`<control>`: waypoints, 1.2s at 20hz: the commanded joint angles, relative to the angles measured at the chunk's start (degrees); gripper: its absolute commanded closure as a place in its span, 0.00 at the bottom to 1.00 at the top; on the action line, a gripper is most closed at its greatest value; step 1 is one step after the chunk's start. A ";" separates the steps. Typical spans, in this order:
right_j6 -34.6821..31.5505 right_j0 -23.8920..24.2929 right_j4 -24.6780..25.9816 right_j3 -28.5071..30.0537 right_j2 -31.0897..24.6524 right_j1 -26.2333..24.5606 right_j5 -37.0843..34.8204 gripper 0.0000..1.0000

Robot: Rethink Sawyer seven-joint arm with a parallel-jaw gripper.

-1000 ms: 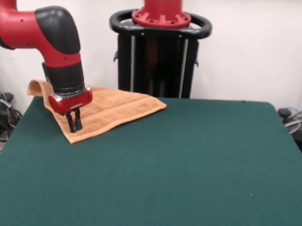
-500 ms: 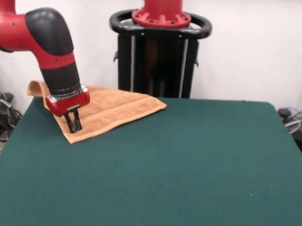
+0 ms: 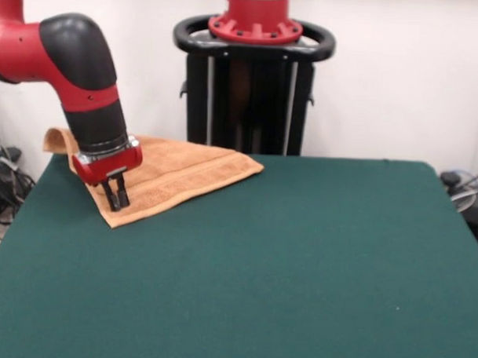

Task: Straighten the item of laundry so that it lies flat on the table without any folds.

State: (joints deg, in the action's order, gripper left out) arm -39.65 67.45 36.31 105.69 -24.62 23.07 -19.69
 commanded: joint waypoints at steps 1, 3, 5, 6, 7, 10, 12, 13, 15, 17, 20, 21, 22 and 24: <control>-13.50 -5.31 4.57 -25.71 -6.19 -30.90 29.11 1.00; -12.34 -3.20 6.49 -25.72 -8.26 -32.39 28.99 1.00; -11.34 -1.17 8.54 -25.72 -10.59 -33.82 28.91 1.00; -10.83 0.35 10.10 -25.63 -12.29 -34.87 28.90 1.00; -10.89 0.73 10.64 -25.65 -12.88 -35.21 29.01 1.00; -10.85 1.85 12.37 -25.70 -14.63 -36.18 29.05 1.00; -10.23 3.41 14.53 -25.75 -16.72 -37.50 28.55 1.00; -10.34 3.64 15.12 -25.80 -17.13 -37.72 28.64 1.00; -11.67 2.80 15.28 -26.08 -16.73 -37.37 29.99 1.00; -13.11 1.63 14.90 -26.41 -15.87 -36.88 31.76 1.00; -14.83 -0.48 13.05 -26.77 -14.10 -35.94 34.82 1.00; -15.11 -0.85 12.73 -26.88 -13.82 -35.84 35.50 1.00; -15.61 -1.84 11.87 -27.18 -12.84 -35.47 36.96 1.00; -15.89 -2.47 11.54 -27.48 -12.23 -35.37 38.39 1.00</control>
State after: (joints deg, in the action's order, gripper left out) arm -39.66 78.15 39.32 106.45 -33.46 18.37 -22.19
